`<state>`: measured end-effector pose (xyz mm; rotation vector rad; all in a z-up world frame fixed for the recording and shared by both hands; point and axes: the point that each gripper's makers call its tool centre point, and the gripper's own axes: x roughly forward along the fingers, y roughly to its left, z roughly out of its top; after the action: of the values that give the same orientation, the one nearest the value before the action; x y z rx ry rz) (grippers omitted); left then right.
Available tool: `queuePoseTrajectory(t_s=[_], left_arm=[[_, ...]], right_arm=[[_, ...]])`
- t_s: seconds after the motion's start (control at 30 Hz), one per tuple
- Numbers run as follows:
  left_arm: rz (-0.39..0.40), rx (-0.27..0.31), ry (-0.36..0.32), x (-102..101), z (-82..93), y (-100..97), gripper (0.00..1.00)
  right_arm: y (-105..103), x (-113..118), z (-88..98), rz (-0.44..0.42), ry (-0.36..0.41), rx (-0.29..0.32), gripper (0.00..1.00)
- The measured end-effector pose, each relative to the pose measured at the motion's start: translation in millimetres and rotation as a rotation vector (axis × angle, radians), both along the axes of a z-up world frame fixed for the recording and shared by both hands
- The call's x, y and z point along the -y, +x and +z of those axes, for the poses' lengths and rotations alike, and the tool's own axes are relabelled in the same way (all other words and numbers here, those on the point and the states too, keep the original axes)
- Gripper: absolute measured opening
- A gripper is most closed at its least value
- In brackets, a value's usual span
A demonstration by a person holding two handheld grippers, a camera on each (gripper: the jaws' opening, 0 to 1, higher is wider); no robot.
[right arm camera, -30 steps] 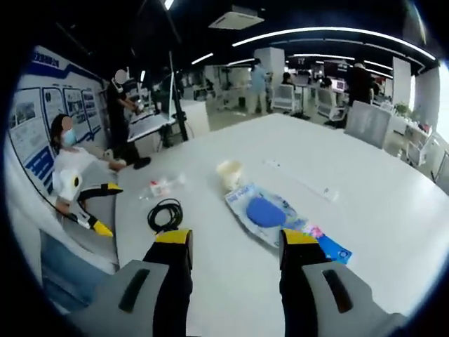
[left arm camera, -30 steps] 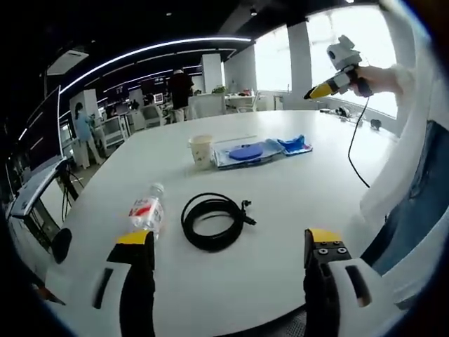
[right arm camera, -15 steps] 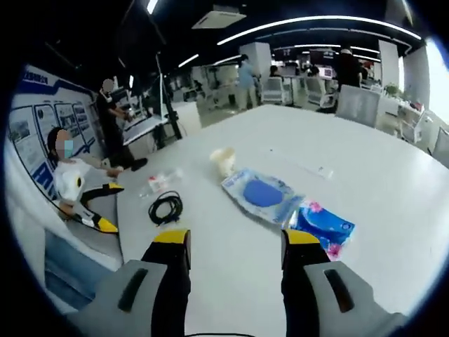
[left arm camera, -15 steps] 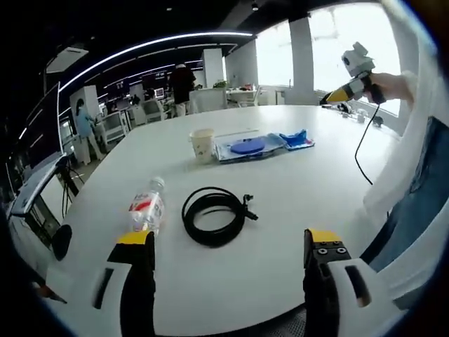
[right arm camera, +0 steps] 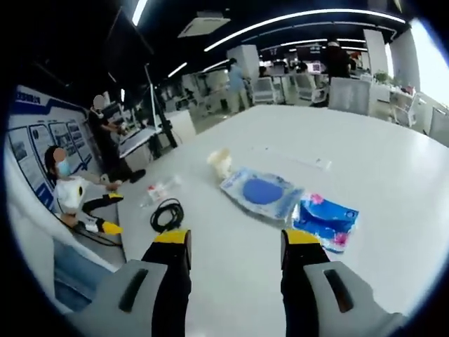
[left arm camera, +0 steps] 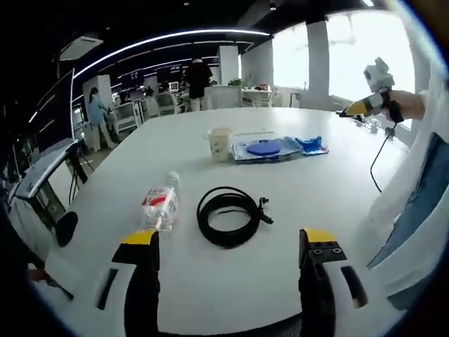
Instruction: Arrange the tabletop items into an orderly group along one side of the table until the central work area is clear of visible clutter.
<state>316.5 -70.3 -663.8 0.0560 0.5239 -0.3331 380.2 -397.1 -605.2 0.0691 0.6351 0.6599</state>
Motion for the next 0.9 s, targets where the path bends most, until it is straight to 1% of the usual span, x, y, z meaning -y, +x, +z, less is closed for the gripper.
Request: queuePoseTrajectory(t_s=[0.03,0.07,0.13,0.2,0.27,0.37,0.47,0.53,0.6,0.67,0.73,0.8,0.83,0.9], left_arm=[[0.026,0.019,-0.01,-4.3,3.8,9.6,0.83],[0.032,0.02,-0.006,-6.1,4.7,14.4,0.83],[0.037,0.009,0.014,-8.7,2.3,27.2,0.83],[0.031,-0.017,0.044,-10.7,-2.6,38.0,0.83],[0.026,-0.043,0.039,-11.0,-5.1,47.9,0.83],[0.013,-0.06,0.053,-14.2,-5.7,63.0,0.82],[0.004,-0.072,0.063,-18.1,-5.4,78.4,0.8],[-0.002,-0.075,0.057,-21.2,-5.2,90.3,0.8],[-0.007,-0.097,0.023,-20.3,-5.9,100.4,0.76],[0.002,-0.137,-0.019,-21.0,-9.2,109.2,0.73],[0.015,-0.145,-0.011,-25.1,-10.8,117.7,0.72],[0.018,-0.171,0.014,-30.0,-16.1,125.7,0.72],[0.01,-0.195,0.035,-32.2,-20.7,128.8,0.72],[-0.025,-0.218,0.058,-30.7,-26.5,134.3,0.71]], right_arm=[[-1.1,2.3,-1.5,-0.009,0.0,-0.005,0.5],[-2.4,4.7,-2.8,-0.017,0.001,-0.01,0.5],[-5.6,10.9,-5.6,-0.037,0.005,-0.018,0.5],[-9.7,16.1,-8.1,-0.061,0.015,-0.032,0.5],[-14.2,20.7,-10.9,-0.08,0.025,-0.045,0.51],[-22.3,25.3,-15.5,-0.098,0.03,-0.058,0.52],[-32.6,29.8,-24.9,-0.13,0.044,-0.096,0.52],[-37.0,30.5,-29.4,-0.145,0.054,-0.11,0.52],[-42.1,28.2,-33.9,-0.153,0.062,-0.126,0.52],[-44.7,25.7,-38.2,-0.157,0.063,-0.137,0.52],[-45.6,22.8,-41.1,-0.163,0.061,-0.142,0.52],[-44.2,20.7,-41.3,-0.172,0.068,-0.146,0.51],[-42.6,19.9,-40.3,-0.178,0.073,-0.143,0.51],[-41.3,18.2,-39.8,-0.182,0.078,-0.141,0.5]])
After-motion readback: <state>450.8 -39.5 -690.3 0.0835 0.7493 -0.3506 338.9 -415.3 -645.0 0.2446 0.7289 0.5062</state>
